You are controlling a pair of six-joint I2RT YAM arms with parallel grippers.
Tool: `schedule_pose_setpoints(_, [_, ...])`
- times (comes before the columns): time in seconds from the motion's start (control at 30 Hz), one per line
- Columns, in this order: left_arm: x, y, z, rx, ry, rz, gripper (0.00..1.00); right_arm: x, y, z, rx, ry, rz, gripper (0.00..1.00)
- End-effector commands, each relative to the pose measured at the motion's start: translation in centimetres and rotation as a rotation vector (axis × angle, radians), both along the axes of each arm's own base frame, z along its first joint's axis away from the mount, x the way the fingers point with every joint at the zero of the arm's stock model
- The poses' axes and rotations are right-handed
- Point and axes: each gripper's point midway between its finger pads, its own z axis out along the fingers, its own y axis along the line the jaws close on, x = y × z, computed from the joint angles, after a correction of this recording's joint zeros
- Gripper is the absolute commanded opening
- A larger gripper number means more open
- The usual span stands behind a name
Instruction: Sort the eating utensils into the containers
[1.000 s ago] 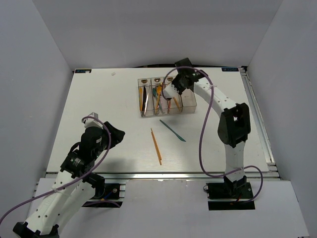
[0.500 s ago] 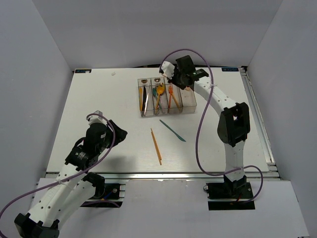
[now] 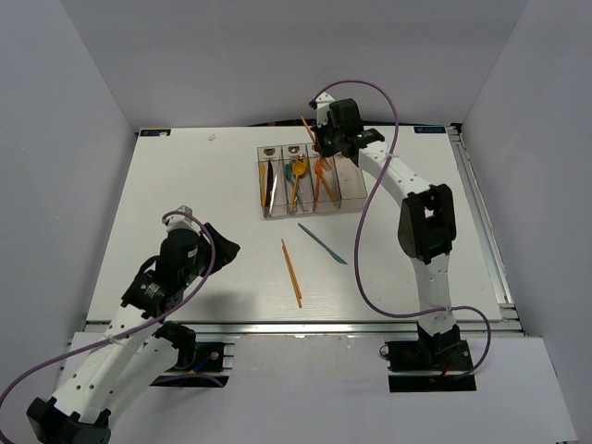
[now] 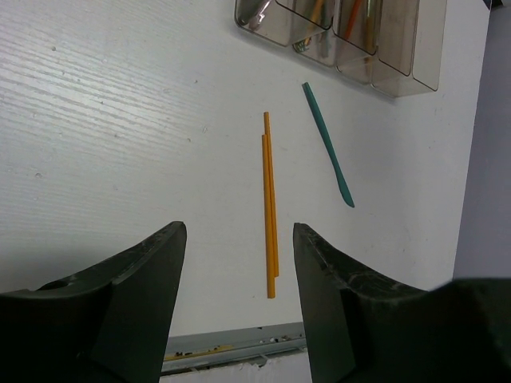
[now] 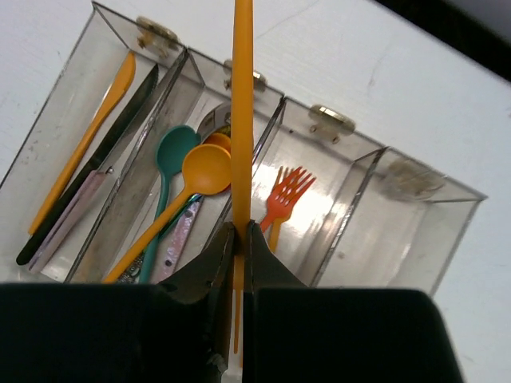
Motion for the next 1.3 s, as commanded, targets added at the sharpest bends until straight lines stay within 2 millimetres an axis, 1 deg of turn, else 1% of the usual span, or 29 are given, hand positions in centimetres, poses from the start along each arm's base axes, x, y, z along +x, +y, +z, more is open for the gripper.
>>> schedule_pose_setpoints(0.0, [0.6, -0.9, 2.3, -0.051, -0.039, -0.018, 0.67, 0.6, 1.1, -1.0, 0.11, 0.051, -0.063, 0.0])
schedule_pose_setpoints(0.07, [0.7, -1.5, 2.5, -0.07, -0.04, -0.036, 0.67, 0.4, 1.0, -1.8, 0.106, 0.065, -0.065, 0.04])
schedule_pose_setpoints(0.1, [0.9, -1.7, 2.4, -0.079, -0.032, -0.036, 0.67, 0.3, 0.8, -2.2, 0.096, 0.067, -0.075, 0.1])
schedule_pose_setpoints(0.17, [1.1, -2.4, 2.3, -0.102, -0.031, -0.054, 0.67, 0.3, 0.3, -2.5, 0.086, 0.06, -0.088, 0.16])
schedule_pose_setpoints(0.27, [1.5, -3.4, 2.0, -0.151, -0.007, -0.064, 0.67, 0.3, -0.6, -3.2, 0.075, 0.065, -0.106, 0.28])
schedule_pose_setpoints(0.3, [1.8, -3.6, 1.6, -0.153, 0.011, -0.06, 0.67, 0.1, -0.9, -3.5, 0.073, 0.074, -0.105, 0.34])
schedule_pose_setpoints(0.43, [2.5, -5.1, 1.6, -0.2, 0.041, -0.092, 0.67, -0.5, -1.5, -3.0, 0.082, 0.076, -0.09, 0.53])
schedule_pose_setpoints(0.47, [2.8, -5.4, 1.9, -0.209, 0.037, -0.094, 0.67, -0.7, -1.8, -1.8, 0.087, 0.054, -0.066, 0.55])
schedule_pose_setpoints(0.53, [3.4, -6.2, 1.5, -0.23, 0.066, -0.096, 0.67, -1.0, -2.2, -0.7, 0.102, 0.044, -0.037, 0.58])
schedule_pose_setpoints(0.57, [3.6, -6.5, 1.4, -0.233, 0.075, -0.102, 0.66, -1.6, -2.3, 1.2, 0.129, 0.031, 0.005, 0.59])
schedule_pose_setpoints(0.6, [3.8, -7.1, 1.8, -0.234, 0.077, -0.11, 0.66, -2.0, -2.3, 2.1, 0.137, 0.022, 0.042, 0.62])
schedule_pose_setpoints(0.63, [4.2, -7.8, 0.9, -0.23, 0.116, -0.102, 0.66, -2.5, -2.3, 3.4, 0.122, -0.012, 0.12, 0.65])
schedule_pose_setpoints(0.67, [4.6, -8.4, 1.4, -0.227, 0.114, -0.105, 0.66, -4.5, -2.0, 5.1, 0.156, 0.001, 0.235, 0.7])
schedule_pose_setpoints(0.73, [4.8, -10.2, 1.0, -0.204, 0.138, -0.107, 0.66, -6.8, -2.1, 6.6, 0.175, -0.004, 0.374, 0.74])
schedule_pose_setpoints(0.77, [5.2, -10.9, -0.6, -0.168, 0.182, -0.092, 0.66, -9.2, -2.3, 8.3, 0.211, -0.038, 0.515, 0.74])
schedule_pose_setpoints(0.8, [5.3, -12.7, 0.3, -0.179, 0.188, -0.105, 0.66, -10.7, -2.8, 8.3, 0.225, -0.02, 0.567, 0.75])
schedule_pose_setpoints(0.83, [5.4, -13.0, -0.6, -0.159, 0.239, -0.071, 0.66, -12.0, -3.1, 8.7, 0.241, -0.026, 0.608, 0.75])
schedule_pose_setpoints(0.87, [5.4, -13.9, -1.2, -0.155, 0.285, -0.054, 0.66, -13.9, -4.0, 8.7, 0.253, -0.036, 0.651, 0.76])
schedule_pose_setpoints(0.9, [5.6, -15.4, -2.4, -0.11, 0.351, -0.058, 0.66, -14.7, -4.4, 8.6, 0.249, -0.046, 0.658, 0.77])
schedule_pose_setpoints(0.93, [5.8, -16.1, -3.0, -0.087, 0.379, -0.045, 0.66, -15.3, -5.0, 8.5, 0.243, -0.055, 0.656, 0.78])
schedule_pose_setpoints(0.97, [5.7, -17.2, -5.2, -0.05, 0.451, -0.021, 0.66, -16.7, -5.8, 7.9, 0.224, -0.061, 0.651, 0.79])
schedule_pose_setpoints(1.0, [5.9, -17.8, -5.6, -0.031, 0.474, -0.007, 0.66, -17.2, -6.3, 7.7, 0.216, -0.065, 0.642, 0.8])
schedule_pose_setpoints(1.03, [6.4, -18.6, -4.6, -0.016, 0.488, 0.002, 0.67, -17.6, -6.8, 7.5, 0.212, -0.071, 0.633, 0.8])
schedule_pose_setpoints(1.07, [6.8, -18.9, -4.9, 0.005, 0.506, 0.032, 0.67, -18.2, -7.5, 8.1, 0.208, -0.092, 0.62, 0.8])
schedule_pose_setpoints(1.1, [6.3, -18.9, -6.8, 0.071, 0.571, 0.057, 0.67, -18.9, -8.1, 6.8, 0.21, -0.064, 0.609, 0.8])
schedule_pose_setpoints(1.13, [7.4, -19.9, -5.6, 0.054, 0.55, 0.057, 0.67, -19.4, -8.8, 7.4, 0.209, -0.085, 0.595, 0.81])
schedule_pose_setpoints(1.17, [7.6, -20.2, -5.8, 0.065, 0.553, 0.058, 0.67, -19.7, -9.2, 7.1, 0.207, -0.082, 0.589, 0.81])
schedule_pose_setpoints(1.2, [7.9, -20.4, -6.4, 0.075, 0.563, 0.062, 0.67, -20.3, -9.6, 6.1, 0.203, -0.067, 0.584, 0.81])
schedule_pose_setpoints(1.27, [8.6, -21.0, -5.9, 0.067, 0.544, 0.061, 0.67, -20.9, -10.3, 6.1, 0.188, -0.088, 0.573, 0.81])
